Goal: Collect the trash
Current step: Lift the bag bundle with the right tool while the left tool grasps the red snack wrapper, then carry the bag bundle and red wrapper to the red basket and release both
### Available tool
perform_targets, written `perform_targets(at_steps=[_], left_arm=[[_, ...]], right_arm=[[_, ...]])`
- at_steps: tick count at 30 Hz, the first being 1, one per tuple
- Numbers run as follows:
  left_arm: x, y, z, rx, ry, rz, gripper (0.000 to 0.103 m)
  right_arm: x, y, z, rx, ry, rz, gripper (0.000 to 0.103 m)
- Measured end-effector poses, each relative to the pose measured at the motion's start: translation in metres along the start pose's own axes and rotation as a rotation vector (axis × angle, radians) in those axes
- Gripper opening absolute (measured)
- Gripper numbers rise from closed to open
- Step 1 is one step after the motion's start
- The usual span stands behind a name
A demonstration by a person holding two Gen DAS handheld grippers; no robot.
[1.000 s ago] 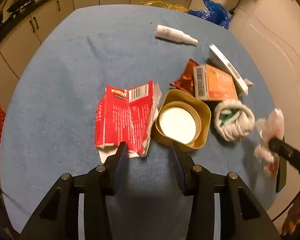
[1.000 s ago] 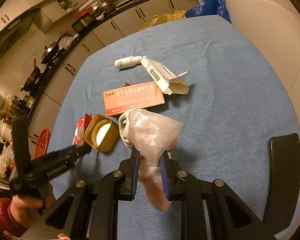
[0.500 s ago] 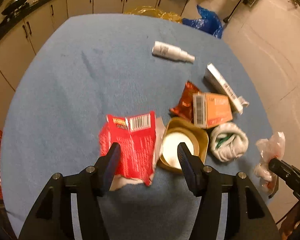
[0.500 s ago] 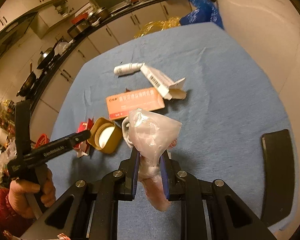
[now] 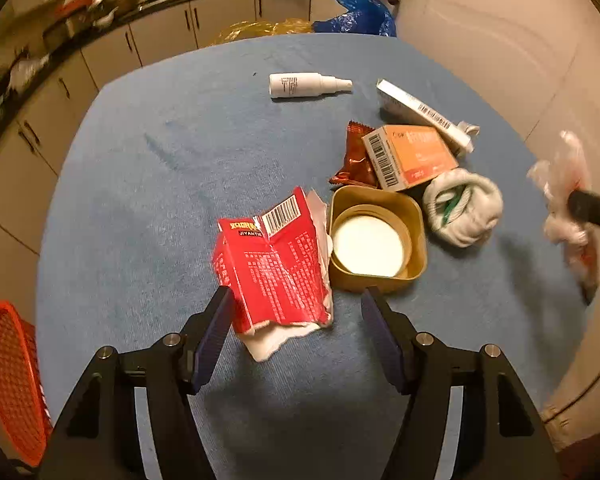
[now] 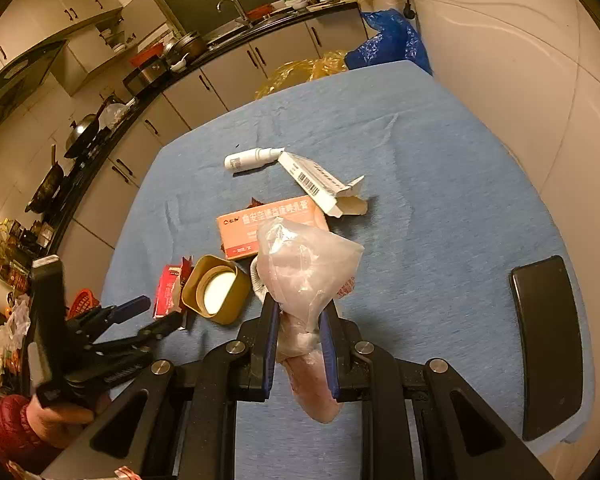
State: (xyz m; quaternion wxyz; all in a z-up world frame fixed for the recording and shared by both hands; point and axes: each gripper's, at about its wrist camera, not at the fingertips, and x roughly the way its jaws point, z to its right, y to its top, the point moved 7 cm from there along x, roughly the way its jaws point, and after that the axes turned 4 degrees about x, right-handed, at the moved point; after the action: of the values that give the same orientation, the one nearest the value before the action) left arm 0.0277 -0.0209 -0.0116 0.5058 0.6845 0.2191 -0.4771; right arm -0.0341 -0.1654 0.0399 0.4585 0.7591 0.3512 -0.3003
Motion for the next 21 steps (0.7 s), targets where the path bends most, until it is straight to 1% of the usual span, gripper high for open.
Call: perform_targets(at_steps=[2,4,5,6,7,9,12,19,21], left_arm=[[0.007,0.002,-0.002,0.017,0.035,0.007,0.052],[0.014,0.004,-0.002,0.037,0.045,0.016,0.039],[0.014,0.006,-0.002,0.049,0.049,0.038,0.028],[0.016,0.006,-0.002,0.057,0.053,0.031,0.004],[0.018,0.005,-0.005,0.053,0.059,0.017,0.004],[0.012,0.003,-0.013,0.015,0.056,0.041,0.004],[-0.001,-0.002,-0.023,-0.03,0.032,0.067,0.004],[-0.034,-0.006,-0.046,-0.095,-0.003,0.123,0.004],[-0.044,-0.008,-0.055,-0.115,-0.001,0.136,0.004]], right_arm=[[0.001,-0.002,-0.004,-0.01,0.004,-0.007,0.021],[0.002,-0.004,-0.008,-0.02,0.008,-0.013,0.021],[0.003,-0.004,-0.011,-0.026,0.011,-0.016,0.021],[0.003,-0.005,-0.013,-0.031,0.014,-0.018,0.021],[0.004,-0.006,-0.016,-0.034,0.016,-0.019,0.021],[0.005,-0.006,-0.022,-0.043,0.031,-0.022,0.021],[0.009,-0.007,-0.035,-0.065,0.048,-0.031,0.021],[0.023,-0.017,-0.074,-0.115,0.09,-0.06,0.021],[0.028,-0.02,-0.087,-0.135,0.104,-0.071,0.021]])
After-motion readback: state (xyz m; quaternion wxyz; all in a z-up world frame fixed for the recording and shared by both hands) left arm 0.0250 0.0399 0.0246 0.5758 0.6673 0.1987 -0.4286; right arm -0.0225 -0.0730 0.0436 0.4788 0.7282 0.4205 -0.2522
